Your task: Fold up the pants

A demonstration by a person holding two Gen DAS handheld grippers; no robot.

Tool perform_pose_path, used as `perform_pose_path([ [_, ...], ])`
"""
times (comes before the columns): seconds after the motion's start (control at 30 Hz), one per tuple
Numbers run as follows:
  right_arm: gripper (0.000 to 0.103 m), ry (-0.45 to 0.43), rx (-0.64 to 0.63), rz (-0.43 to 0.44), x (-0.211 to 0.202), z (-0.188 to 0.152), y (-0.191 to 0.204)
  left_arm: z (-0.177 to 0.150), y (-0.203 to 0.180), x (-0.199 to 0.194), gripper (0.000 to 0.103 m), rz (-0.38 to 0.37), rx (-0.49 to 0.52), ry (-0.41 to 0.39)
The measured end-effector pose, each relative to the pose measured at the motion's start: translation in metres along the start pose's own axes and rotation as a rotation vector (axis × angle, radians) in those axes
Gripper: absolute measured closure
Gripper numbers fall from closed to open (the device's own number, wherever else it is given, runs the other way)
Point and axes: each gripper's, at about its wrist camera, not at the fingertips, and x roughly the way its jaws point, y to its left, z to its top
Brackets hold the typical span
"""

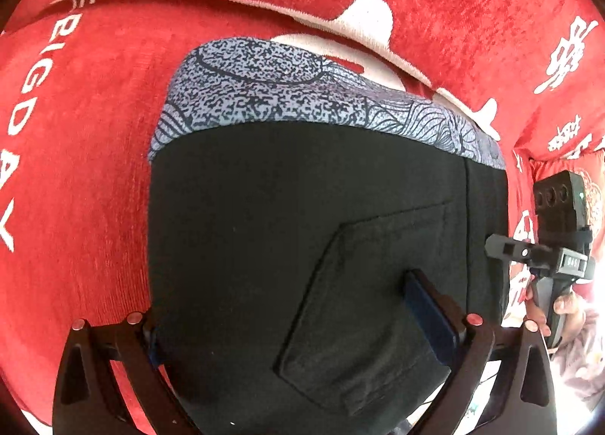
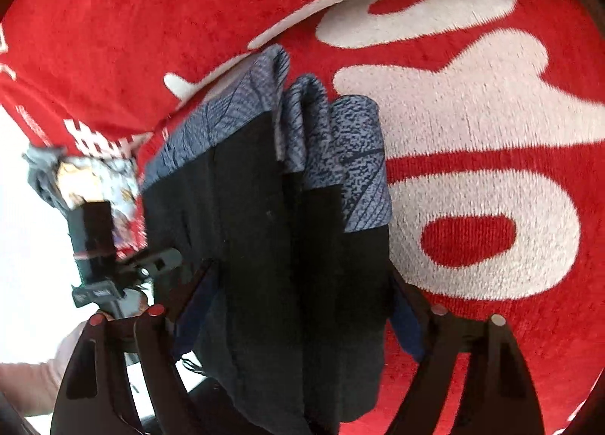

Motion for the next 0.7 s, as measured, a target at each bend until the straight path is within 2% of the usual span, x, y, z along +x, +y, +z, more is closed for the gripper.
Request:
perform_pose_path([
  [0.13,0.039,0.0,0.022,0.04,-0.003,-0.002,-0.003,-0.007,-0.01,-0.009,0.014,0.034,-0.009,-0.056],
  [0.17,0.043,-0.001,0.021,0.051,-0.003,-0.003,-0.002,-0.008,-0.012,-0.012,0.02,0.039,-0.011,-0.067],
  [0.3,0.049,-0.002,0.022,0.073,-0.011,-0.004,0.003,-0.015,-0.014,-0.026,0.036,0.028,-0.017,-0.105],
  [0.37,0.052,-0.013,0.028,0.092,-0.017,-0.007,0.007,-0.018,-0.012,-0.033,0.04,0.01,-0.018,-0.112],
  [0.53,0.053,-0.061,0.049,0.151,-0.029,-0.02,0.021,-0.029,-0.01,-0.058,0.043,-0.007,0.033,-0.133],
  [0.7,0.053,-0.085,0.058,0.175,-0.023,-0.051,0.059,-0.048,0.005,-0.101,0.043,0.006,0.042,-0.158],
])
